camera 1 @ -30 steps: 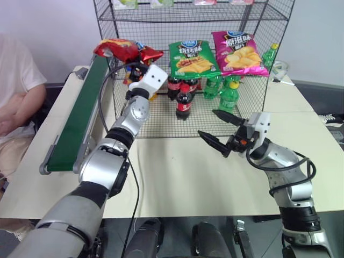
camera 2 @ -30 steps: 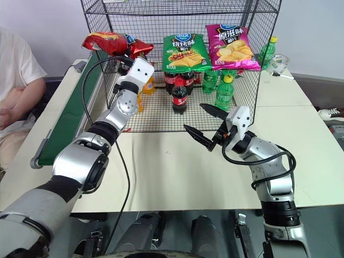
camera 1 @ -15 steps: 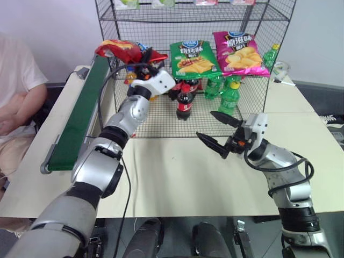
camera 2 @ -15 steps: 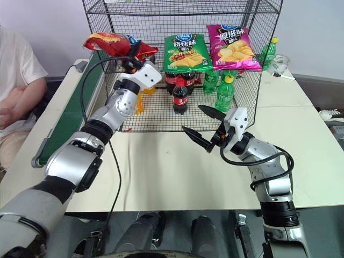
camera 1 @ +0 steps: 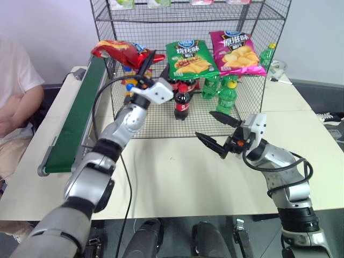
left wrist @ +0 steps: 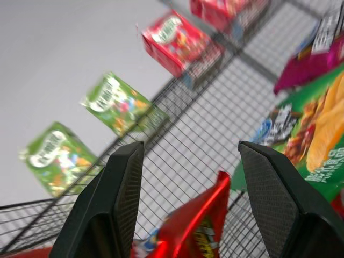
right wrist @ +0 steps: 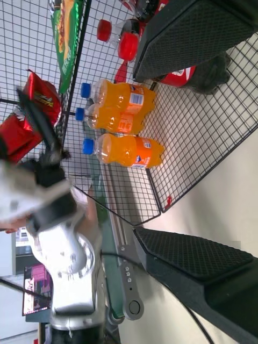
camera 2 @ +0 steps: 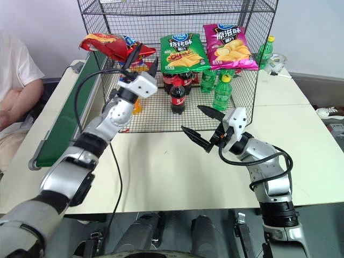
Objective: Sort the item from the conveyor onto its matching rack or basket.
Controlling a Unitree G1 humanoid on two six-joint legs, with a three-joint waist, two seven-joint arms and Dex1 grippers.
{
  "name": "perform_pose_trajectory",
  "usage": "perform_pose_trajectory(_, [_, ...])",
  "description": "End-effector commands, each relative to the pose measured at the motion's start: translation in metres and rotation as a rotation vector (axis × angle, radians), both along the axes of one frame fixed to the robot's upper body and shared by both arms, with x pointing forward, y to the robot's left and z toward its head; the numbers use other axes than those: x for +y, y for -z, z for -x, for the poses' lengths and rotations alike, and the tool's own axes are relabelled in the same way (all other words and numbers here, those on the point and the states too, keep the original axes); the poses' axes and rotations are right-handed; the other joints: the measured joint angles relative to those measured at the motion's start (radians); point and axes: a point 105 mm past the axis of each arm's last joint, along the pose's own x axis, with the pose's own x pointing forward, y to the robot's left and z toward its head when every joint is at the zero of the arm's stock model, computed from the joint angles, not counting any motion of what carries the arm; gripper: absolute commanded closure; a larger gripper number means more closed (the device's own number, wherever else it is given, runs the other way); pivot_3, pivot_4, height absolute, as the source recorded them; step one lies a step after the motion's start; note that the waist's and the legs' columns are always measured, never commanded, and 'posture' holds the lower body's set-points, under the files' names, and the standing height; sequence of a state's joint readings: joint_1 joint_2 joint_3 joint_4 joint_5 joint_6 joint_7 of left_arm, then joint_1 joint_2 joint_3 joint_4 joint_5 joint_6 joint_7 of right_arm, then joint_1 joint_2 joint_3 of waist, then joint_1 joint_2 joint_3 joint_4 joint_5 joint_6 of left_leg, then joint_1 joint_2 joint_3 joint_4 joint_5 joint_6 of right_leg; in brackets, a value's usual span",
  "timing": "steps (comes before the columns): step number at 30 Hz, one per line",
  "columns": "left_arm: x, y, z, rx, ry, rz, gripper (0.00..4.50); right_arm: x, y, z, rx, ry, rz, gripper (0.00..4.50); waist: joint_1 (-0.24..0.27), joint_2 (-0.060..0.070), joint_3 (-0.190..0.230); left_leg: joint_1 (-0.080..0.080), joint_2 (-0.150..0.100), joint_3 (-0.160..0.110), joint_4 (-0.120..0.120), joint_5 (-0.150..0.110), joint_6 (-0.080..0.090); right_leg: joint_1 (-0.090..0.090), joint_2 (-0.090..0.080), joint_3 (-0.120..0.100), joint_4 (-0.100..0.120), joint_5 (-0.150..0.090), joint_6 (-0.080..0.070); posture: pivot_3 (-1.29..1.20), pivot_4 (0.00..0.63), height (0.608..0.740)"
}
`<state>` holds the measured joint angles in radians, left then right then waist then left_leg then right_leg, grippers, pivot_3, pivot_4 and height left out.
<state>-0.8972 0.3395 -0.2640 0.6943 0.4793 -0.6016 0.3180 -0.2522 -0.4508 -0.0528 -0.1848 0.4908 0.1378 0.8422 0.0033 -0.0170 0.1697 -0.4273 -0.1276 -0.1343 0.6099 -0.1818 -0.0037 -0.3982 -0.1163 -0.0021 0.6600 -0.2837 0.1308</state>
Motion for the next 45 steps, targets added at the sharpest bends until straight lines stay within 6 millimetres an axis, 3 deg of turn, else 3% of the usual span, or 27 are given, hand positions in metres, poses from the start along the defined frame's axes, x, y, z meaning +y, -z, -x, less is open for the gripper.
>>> perform_pose_trajectory(1, [0.012,-0.025,0.026,-0.063,0.066,0.088,1.60,0.001,-0.012,0.004,-0.059,-0.010,-0.002,0.00,-0.001,0.000,0.000,0.000,0.000,0.000,0.000,0.000,0.000,0.000,0.000,0.000,0.000,0.000,0.000,0.00,0.150,0.740])
perform_pose_trajectory(5, [0.031,-0.021,0.039,0.012,0.097,0.170,1.60,0.001,-0.012,0.004,-0.060,-0.014,0.003,0.00,0.007,0.000,0.000,0.000,0.000,0.000,0.001,0.000,0.000,0.001,0.000,0.000,0.000,0.000,0.000,0.00,0.150,0.740])
perform_pose_trajectory(10, [0.075,-0.008,0.057,0.079,-0.008,0.148,1.60,0.001,-0.008,0.005,-0.054,-0.021,0.011,0.00,-0.002,0.001,0.000,0.001,0.001,0.000,0.000,0.000,0.000,0.000,0.000,0.001,0.000,0.000,-0.001,0.00,0.150,0.740])
perform_pose_trajectory(15, [0.089,0.002,0.056,0.112,-0.074,0.100,1.60,0.003,-0.008,0.003,-0.054,-0.029,0.010,0.00,0.012,0.001,0.000,0.001,0.000,0.000,0.001,0.000,0.000,0.001,0.000,0.000,0.000,0.000,-0.001,0.00,0.150,0.740])
perform_pose_trajectory(19, [0.094,-0.013,0.064,0.068,-0.052,0.116,1.60,0.004,-0.009,0.003,-0.057,-0.033,0.013,0.00,0.009,0.001,0.000,0.001,-0.001,0.000,0.002,-0.001,0.001,0.001,-0.001,0.000,0.000,0.000,-0.001,0.00,0.150,0.740])
perform_pose_trajectory(23, [0.111,-0.016,0.062,0.146,-0.038,0.239,1.60,0.002,-0.008,0.004,-0.058,-0.031,0.020,0.00,0.006,0.001,0.000,0.001,0.000,0.000,0.001,-0.001,0.001,0.001,-0.001,0.000,0.000,0.000,-0.001,0.00,0.150,0.740])
perform_pose_trajectory(25, [0.112,-0.013,0.060,0.171,-0.051,0.190,1.60,0.002,-0.007,0.005,-0.055,-0.030,0.018,0.00,0.005,0.001,0.000,0.001,0.000,0.000,0.001,-0.001,0.001,0.001,-0.001,0.000,0.000,0.000,-0.001,0.00,0.150,0.740])
perform_pose_trajectory(29, [0.107,-0.019,0.058,0.096,-0.136,-0.092,1.60,0.004,-0.006,0.004,-0.054,-0.037,0.017,0.00,0.006,0.001,0.000,0.001,0.000,0.000,0.000,-0.001,0.001,0.001,-0.001,0.000,0.000,0.000,-0.001,0.00,0.150,0.740])
perform_pose_trajectory(34, [0.115,-0.030,0.046,0.073,-0.170,-0.143,1.60,0.006,-0.006,0.004,-0.053,-0.042,0.013,0.00,0.011,0.001,0.000,0.001,0.000,0.000,0.001,-0.001,0.001,0.000,-0.001,0.000,-0.001,0.000,-0.001,0.00,0.150,0.740])
perform_pose_trajectory(41, [0.106,-0.043,0.024,0.064,-0.130,-0.189,1.60,0.007,-0.005,0.005,-0.050,-0.044,0.010,0.00,0.008,0.001,0.000,0.001,0.000,0.000,0.000,-0.001,0.001,0.001,-0.001,0.000,-0.001,0.000,-0.001,0.00,0.150,0.740])
perform_pose_trajectory(45, [0.092,-0.036,0.002,0.125,-0.114,-0.248,1.60,0.008,-0.005,0.004,-0.051,-0.043,0.011,0.00,0.007,0.001,0.000,0.001,0.000,0.000,0.000,-0.001,0.001,0.001,0.000,0.000,0.000,0.000,-0.001,0.00,0.150,0.740])
